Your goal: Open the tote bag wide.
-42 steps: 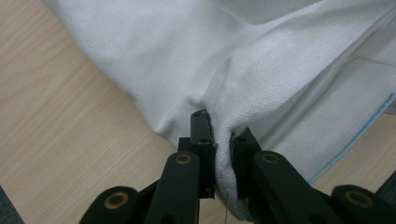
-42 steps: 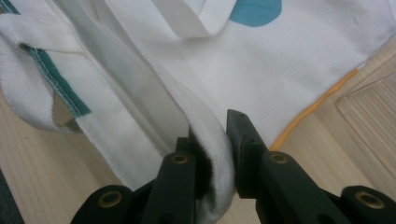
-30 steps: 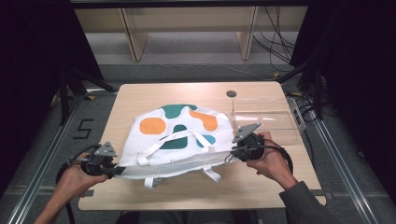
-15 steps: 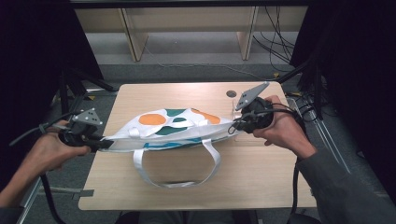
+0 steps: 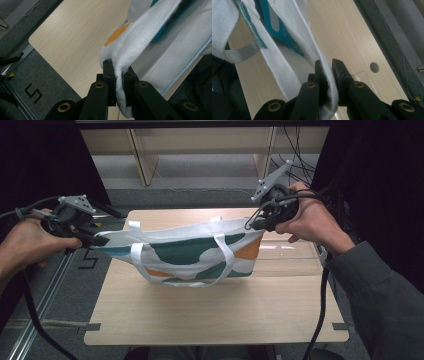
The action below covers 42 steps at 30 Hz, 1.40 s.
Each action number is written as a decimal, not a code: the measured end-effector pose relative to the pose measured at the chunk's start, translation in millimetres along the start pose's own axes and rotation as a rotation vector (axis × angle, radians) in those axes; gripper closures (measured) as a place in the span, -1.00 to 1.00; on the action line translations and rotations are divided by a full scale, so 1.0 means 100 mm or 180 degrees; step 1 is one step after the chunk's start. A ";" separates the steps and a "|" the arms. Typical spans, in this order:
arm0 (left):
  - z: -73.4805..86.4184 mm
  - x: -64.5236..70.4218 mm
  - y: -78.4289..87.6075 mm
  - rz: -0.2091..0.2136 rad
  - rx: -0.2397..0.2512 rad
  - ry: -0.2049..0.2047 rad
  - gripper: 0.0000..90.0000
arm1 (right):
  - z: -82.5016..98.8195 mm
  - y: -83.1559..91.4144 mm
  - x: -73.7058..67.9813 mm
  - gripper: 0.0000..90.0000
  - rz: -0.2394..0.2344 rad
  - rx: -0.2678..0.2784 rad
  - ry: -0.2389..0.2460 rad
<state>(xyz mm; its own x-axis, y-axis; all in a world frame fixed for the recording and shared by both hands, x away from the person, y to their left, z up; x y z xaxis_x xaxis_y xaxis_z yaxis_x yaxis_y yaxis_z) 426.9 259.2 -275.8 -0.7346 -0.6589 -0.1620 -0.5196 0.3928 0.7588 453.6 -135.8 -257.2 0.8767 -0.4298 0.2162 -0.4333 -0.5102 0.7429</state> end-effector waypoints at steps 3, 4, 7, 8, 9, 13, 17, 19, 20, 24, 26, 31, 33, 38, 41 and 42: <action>-0.03 -0.02 0.02 -0.0021 0.0000 -0.0002 0.90 | -0.08 -0.02 0.11 0.86 -0.0025 0.0114 0.0385; -0.04 -0.04 0.03 -0.0032 0.0012 -0.0013 0.91 | -0.05 0.01 0.03 0.86 0.0012 -0.0009 0.0005; -0.04 -0.08 0.03 -0.0051 0.0021 0.0010 0.91 | -0.06 -0.01 0.04 0.86 -0.0053 0.0013 0.0079; -0.04 -0.09 0.02 -0.0063 0.0040 0.0032 0.91 | -0.05 -0.01 0.01 0.86 -0.0059 -0.0004 0.0011; -0.03 -0.10 0.02 -0.0067 0.0035 0.0027 0.91 | -0.04 -0.03 0.00 0.86 -0.0083 0.0004 0.0008; -0.02 -0.09 -0.03 -0.0051 0.0081 0.0007 0.90 | 0.01 -0.08 0.00 0.86 -0.0087 0.0019 -0.0043; 0.04 -0.08 -0.11 -0.0053 0.0072 0.0037 0.90 | 0.05 -0.11 -0.01 0.86 -0.0089 -0.0004 -0.0100; 0.09 -0.07 -0.16 -0.0029 0.0006 0.0047 0.90 | 0.07 -0.16 -0.01 0.86 -0.0096 -0.0019 -0.0032; 0.12 -0.07 -0.20 -0.0023 -0.0009 0.0051 0.90 | 0.09 -0.19 -0.02 0.86 -0.0087 -0.0035 -0.0021; 0.23 -0.04 -0.34 0.0012 -0.0081 0.0075 0.90 | 0.19 -0.37 -0.02 0.86 -0.0130 -0.0083 0.0075; 0.34 -0.02 -0.47 0.0057 -0.0154 0.0034 0.89 | 0.24 -0.43 -0.04 0.86 -0.0121 -0.0128 0.0067; 0.43 0.01 -0.60 0.0098 -0.0160 0.0040 0.89 | 0.35 -0.57 -0.08 0.86 -0.0171 -0.0191 0.0075; 0.46 0.03 -0.65 0.0122 -0.0168 0.0032 0.89 | 0.40 -0.59 -0.11 0.86 -0.0179 -0.0206 -0.0070; 0.53 0.15 -0.76 0.0211 -0.0271 -0.0050 0.88 | 0.60 -0.70 -0.19 0.86 -0.0260 -0.0281 -0.0131; 0.57 0.19 -0.83 0.0254 -0.0325 -0.0015 0.88 | 0.73 -0.79 -0.22 0.86 -0.0280 -0.0345 -0.0145; 0.57 0.19 -0.83 0.0254 -0.0325 -0.0015 0.88 | 0.73 -0.79 -0.22 0.86 -0.0280 -0.0345 -0.0145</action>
Point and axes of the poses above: each handheld gripper's, and its own axes: y roughly backward along the jaws, z roughly out of its underside, x roughly to its right, the point moved 8 cm from there along -y, roughly forward along the jaws, and after that the axes turned 8 degrees about x, right-handed, at the moved point
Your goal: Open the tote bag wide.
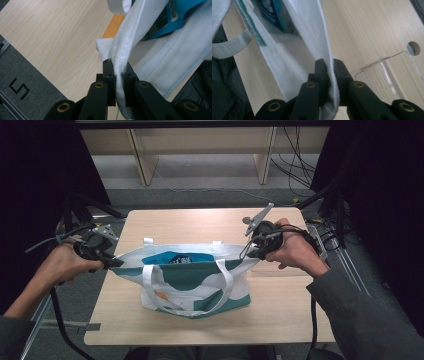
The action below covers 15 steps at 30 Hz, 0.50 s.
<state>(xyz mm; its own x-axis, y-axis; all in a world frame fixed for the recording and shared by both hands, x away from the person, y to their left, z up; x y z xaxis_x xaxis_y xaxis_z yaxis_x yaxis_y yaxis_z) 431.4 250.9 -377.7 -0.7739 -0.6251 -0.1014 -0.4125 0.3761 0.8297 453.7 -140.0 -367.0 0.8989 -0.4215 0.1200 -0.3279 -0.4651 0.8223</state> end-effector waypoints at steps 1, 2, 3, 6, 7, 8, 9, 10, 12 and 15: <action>0.03 0.02 -0.07 0.0013 -0.0014 0.0024 0.88 | 0.07 -0.07 -0.01 0.86 -0.0013 -0.0019 -0.0028; 0.03 0.02 -0.07 0.0013 -0.0014 0.0024 0.88 | 0.07 -0.07 -0.01 0.86 -0.0013 -0.0019 -0.0028; 0.05 0.02 -0.10 0.0039 -0.0061 -0.0013 0.88 | 0.10 -0.11 -0.02 0.86 -0.0020 -0.0013 -0.0032; 0.10 0.02 -0.22 0.0067 -0.0004 0.0019 0.88 | 0.18 -0.20 -0.05 0.86 -0.0052 -0.0005 -0.0160; 0.13 0.02 -0.26 0.0093 0.0011 0.0012 0.88 | 0.19 -0.24 -0.02 0.86 -0.0048 0.0035 -0.0035; 0.15 0.03 -0.30 0.0113 0.0013 0.0049 0.88 | 0.22 -0.28 -0.04 0.86 -0.0101 0.0035 -0.0078; 0.18 0.04 -0.34 0.0122 0.0022 0.0051 0.88 | 0.27 -0.35 -0.05 0.86 -0.0125 0.0066 -0.0077; 0.20 0.04 -0.38 0.0141 0.0025 0.0053 0.88 | 0.27 -0.35 -0.05 0.86 -0.0125 0.0066 -0.0077; 0.27 0.07 -0.49 0.0191 0.0015 0.0137 0.88 | 0.34 -0.44 -0.09 0.86 -0.0127 0.0075 -0.0216; 0.32 0.08 -0.56 0.0217 0.0039 0.0185 0.88 | 0.38 -0.50 -0.11 0.86 -0.0137 0.0095 -0.0232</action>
Point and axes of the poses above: each handheld gripper's, and its own axes: y roughly backward along the jaws, z roughly out of its underside, x roughly to its right, the point moved 8 cm from there along -y, roughly forward along the jaws, and after that the axes turned 8 degrees about x, right-handed, at the moved point
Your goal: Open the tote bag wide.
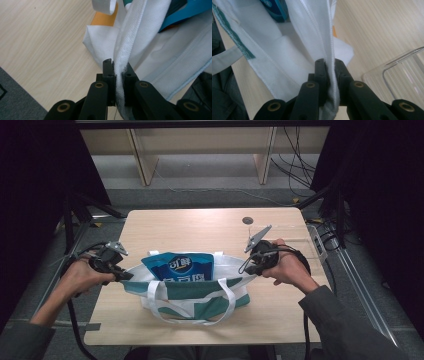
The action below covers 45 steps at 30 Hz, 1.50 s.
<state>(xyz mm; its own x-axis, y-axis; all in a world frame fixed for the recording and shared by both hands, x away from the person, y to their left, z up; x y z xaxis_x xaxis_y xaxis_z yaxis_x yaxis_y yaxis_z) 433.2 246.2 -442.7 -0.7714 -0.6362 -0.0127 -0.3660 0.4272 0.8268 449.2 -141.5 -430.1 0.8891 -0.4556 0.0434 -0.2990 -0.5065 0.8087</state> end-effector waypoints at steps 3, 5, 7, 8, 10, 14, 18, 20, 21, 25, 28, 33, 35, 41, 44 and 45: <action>0.09 0.00 -0.15 0.0052 0.0035 0.0048 0.88 | 0.09 -0.14 -0.02 0.86 -0.0003 0.0030 -0.0049; 0.19 0.00 -0.31 0.0093 0.0055 0.0148 0.88 | 0.13 -0.22 -0.03 0.86 -0.0008 0.0029 -0.0019; 0.23 0.00 -0.37 0.0103 0.0070 0.0185 0.88 | 0.18 -0.30 -0.05 0.86 0.0009 0.0035 -0.0068; 0.26 -0.01 -0.42 0.0122 0.0068 0.0201 0.88 | 0.18 -0.30 -0.05 0.86 0.0009 0.0035 -0.0068; 0.32 -0.01 -0.52 0.0134 0.0105 0.0252 0.88 | 0.23 -0.40 -0.07 0.85 -0.0035 0.0060 -0.0004; 0.44 -0.02 -0.71 0.0191 0.0105 0.0365 0.87 | 0.38 -0.60 -0.13 0.85 0.0006 0.0010 -0.0128; 0.54 -0.02 -0.86 0.0253 0.0124 0.0479 0.87 | 0.51 -0.78 -0.18 0.85 0.0003 -0.0056 -0.0148; 0.56 -0.02 -0.90 0.0244 0.0153 0.0524 0.87 | 0.61 -0.89 -0.22 0.85 -0.0011 -0.0106 -0.0195; 0.56 -0.02 -0.92 0.0246 0.0163 0.0527 0.87 | 0.63 -0.92 -0.22 0.85 -0.0003 -0.0100 -0.0206; 0.57 -0.03 -0.96 0.0198 0.0156 0.0501 0.87 | 0.63 -0.95 -0.21 0.84 0.0081 -0.0116 -0.0186; 0.58 -0.04 -0.98 0.0200 0.0159 0.0523 0.87 | 0.64 -0.99 -0.21 0.84 0.0129 -0.0129 -0.0147; 0.57 -0.06 -0.99 0.0138 0.0189 0.0562 0.87 | 0.63 -1.08 -0.15 0.84 0.0185 -0.0065 -0.0211; 0.55 -0.12 -1.01 0.0097 0.0212 0.0593 0.87 | 0.58 -1.11 -0.09 0.84 0.0234 -0.0067 -0.0199; 0.50 -0.23 -1.05 -0.0006 0.0219 0.0697 0.87 | 0.49 -1.19 0.04 0.84 0.0357 -0.0043 -0.0199; 0.46 -0.31 -1.08 -0.0022 0.0252 0.0744 0.86 | 0.44 -1.23 0.15 0.84 0.0378 -0.0015 -0.0228; 0.45 -0.33 -1.09 -0.0025 0.0263 0.0741 0.86 | 0.44 -1.23 0.15 0.84 0.0378 -0.0015 -0.0228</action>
Point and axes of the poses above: each handheld gripper's, and its own axes: y roughly backward along the jaws, z roughly out of its underside, x roughly to its right, the point moved 8 cm from there along -y, roughly forward along the jaws, and after that the axes turned 8 degrees about x, right-handed, at the moved point
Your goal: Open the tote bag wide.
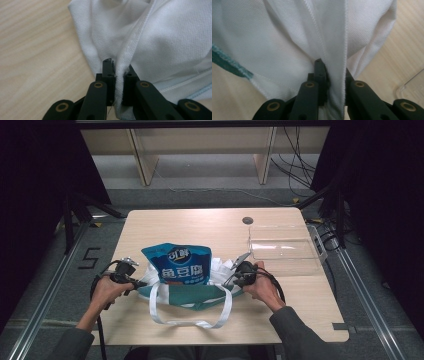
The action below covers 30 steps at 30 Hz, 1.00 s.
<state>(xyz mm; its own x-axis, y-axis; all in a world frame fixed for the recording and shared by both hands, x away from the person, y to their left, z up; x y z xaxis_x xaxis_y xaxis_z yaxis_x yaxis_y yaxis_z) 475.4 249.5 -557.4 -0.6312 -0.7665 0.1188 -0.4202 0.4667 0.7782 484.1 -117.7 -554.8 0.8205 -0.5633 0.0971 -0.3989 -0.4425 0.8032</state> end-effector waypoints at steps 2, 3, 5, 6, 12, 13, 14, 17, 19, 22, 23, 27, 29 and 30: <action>-0.01 -0.01 0.01 -0.0016 -0.0022 -0.0030 0.85 | -0.03 -0.02 0.04 0.84 0.0026 -0.0006 -0.0006; -0.01 -0.01 0.01 -0.0016 -0.0022 -0.0030 0.84 | -0.03 -0.02 0.04 0.84 0.0026 -0.0006 -0.0006; -0.02 0.00 0.00 -0.0041 0.0043 0.0018 0.83 | -0.03 -0.01 0.04 0.82 0.0030 -0.0015 0.0037; -0.01 -0.01 0.01 -0.0056 0.0010 -0.0021 0.82 | -0.03 0.01 0.01 0.81 0.0044 -0.0054 -0.0050; -0.06 -0.03 0.15 -0.0041 0.0042 -0.0062 0.55 | -0.16 0.22 -0.01 0.46 0.0068 0.0195 -0.0138; -0.09 -0.02 0.17 -0.0019 0.0097 -0.0017 0.46 | -0.24 0.33 -0.06 0.37 0.0053 0.0301 -0.0172; -0.12 0.01 0.26 0.0049 0.0108 -0.0082 0.40 | -0.27 0.39 -0.08 0.33 0.0060 0.0326 -0.0098; -0.20 0.03 0.34 -0.0030 0.0203 -0.0164 0.31 | -0.40 0.50 -0.15 0.27 0.0078 0.0496 -0.0003; -0.30 0.04 0.42 -0.0170 0.0349 -0.0235 0.26 | -0.46 0.59 -0.19 0.21 0.0130 0.0519 -0.0013; -0.43 0.11 0.53 -0.0156 0.0506 -0.0340 0.27 | -0.53 0.66 -0.24 0.16 0.0143 0.0556 0.0006; -0.46 0.15 0.55 -0.0159 0.0530 -0.0342 0.28 | -0.57 0.69 -0.25 0.15 0.0172 0.0620 0.0095; -0.49 0.35 0.49 0.0040 0.0429 -0.0469 0.28 | -0.74 0.81 -0.47 0.14 -0.0150 0.0822 0.0156; -0.48 0.36 0.47 0.0097 0.0383 -0.0518 0.27 | -0.76 0.80 -0.54 0.12 -0.0224 0.0860 0.0196; -0.47 0.37 0.45 0.0122 0.0396 -0.0497 0.26 | -0.77 0.79 -0.62 0.11 -0.0322 0.0817 0.0171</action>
<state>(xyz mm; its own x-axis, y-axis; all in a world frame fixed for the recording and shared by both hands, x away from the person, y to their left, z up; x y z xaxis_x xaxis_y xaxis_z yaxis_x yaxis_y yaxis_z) 463.9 220.7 -489.1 -0.7376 -0.6739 0.0421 -0.4652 0.5524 0.6917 433.0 -64.1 -452.1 0.8793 -0.4725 0.0605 -0.3988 -0.6608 0.6358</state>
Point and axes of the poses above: each handheld gripper's, and its own axes: y roughly backward along the jaws, z roughly out of its underside, x roughly to its right, the point moved 8 cm from there along -y, roughly forward along the jaws, and after that the axes turned 8 degrees about x, right-handed, at the moved point
